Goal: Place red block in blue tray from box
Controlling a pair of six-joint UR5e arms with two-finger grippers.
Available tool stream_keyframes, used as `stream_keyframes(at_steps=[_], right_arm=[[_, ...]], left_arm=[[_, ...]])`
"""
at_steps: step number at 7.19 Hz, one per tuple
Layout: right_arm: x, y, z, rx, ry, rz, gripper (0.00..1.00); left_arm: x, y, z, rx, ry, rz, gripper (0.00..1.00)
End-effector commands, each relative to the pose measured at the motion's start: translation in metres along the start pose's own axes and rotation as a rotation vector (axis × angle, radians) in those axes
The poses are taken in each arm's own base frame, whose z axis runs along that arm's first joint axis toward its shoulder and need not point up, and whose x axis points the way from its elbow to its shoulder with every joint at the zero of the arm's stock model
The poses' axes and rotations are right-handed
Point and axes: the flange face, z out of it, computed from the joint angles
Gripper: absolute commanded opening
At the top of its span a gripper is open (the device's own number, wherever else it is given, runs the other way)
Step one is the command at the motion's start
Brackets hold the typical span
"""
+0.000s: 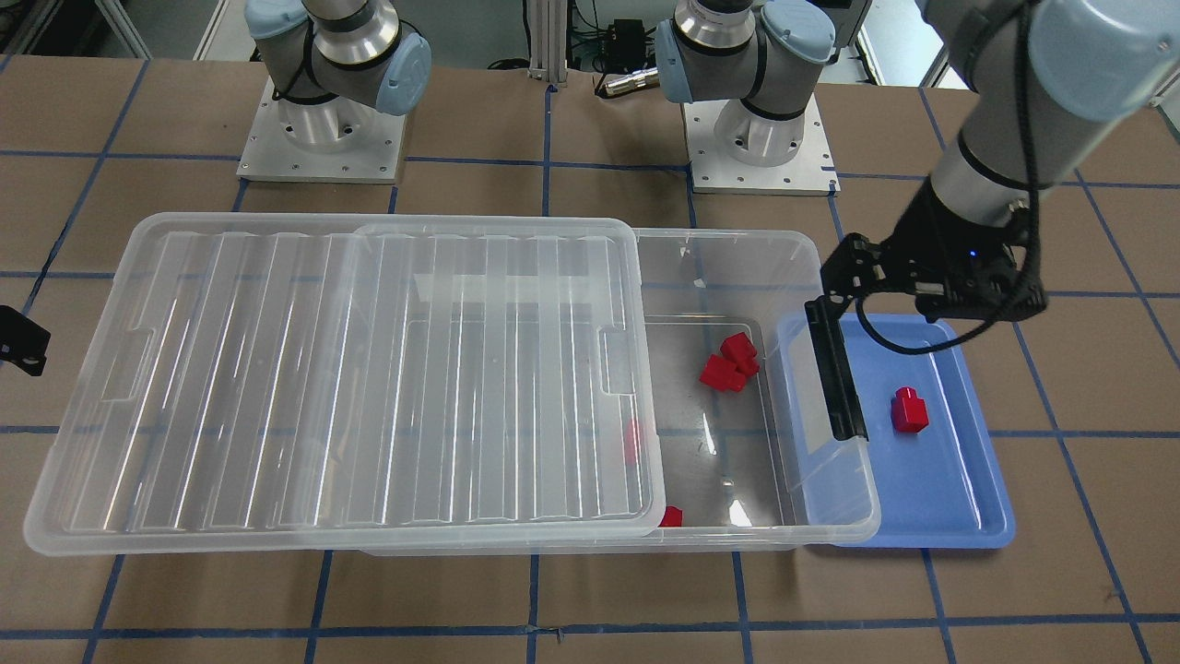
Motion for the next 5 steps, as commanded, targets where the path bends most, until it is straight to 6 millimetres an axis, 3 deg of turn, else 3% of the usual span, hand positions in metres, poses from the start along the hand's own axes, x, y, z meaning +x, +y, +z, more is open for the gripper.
stream_keyframes(at_steps=[1,2,5], right_arm=[[-0.007,0.008,0.015,-0.026,-0.022,-0.008,1.0],[-0.008,0.01,0.016,-0.033,-0.025,-0.007,1.0],[-0.016,0.013,0.022,-0.051,-0.035,-0.017,1.0]], left_arm=[[0.047,0.017,-0.044,0.062,-0.008,0.056,1.0],[0.046,0.027,-0.06,0.09,0.012,0.05,1.0],[0.045,0.034,-0.052,0.075,0.032,0.054,1.0]])
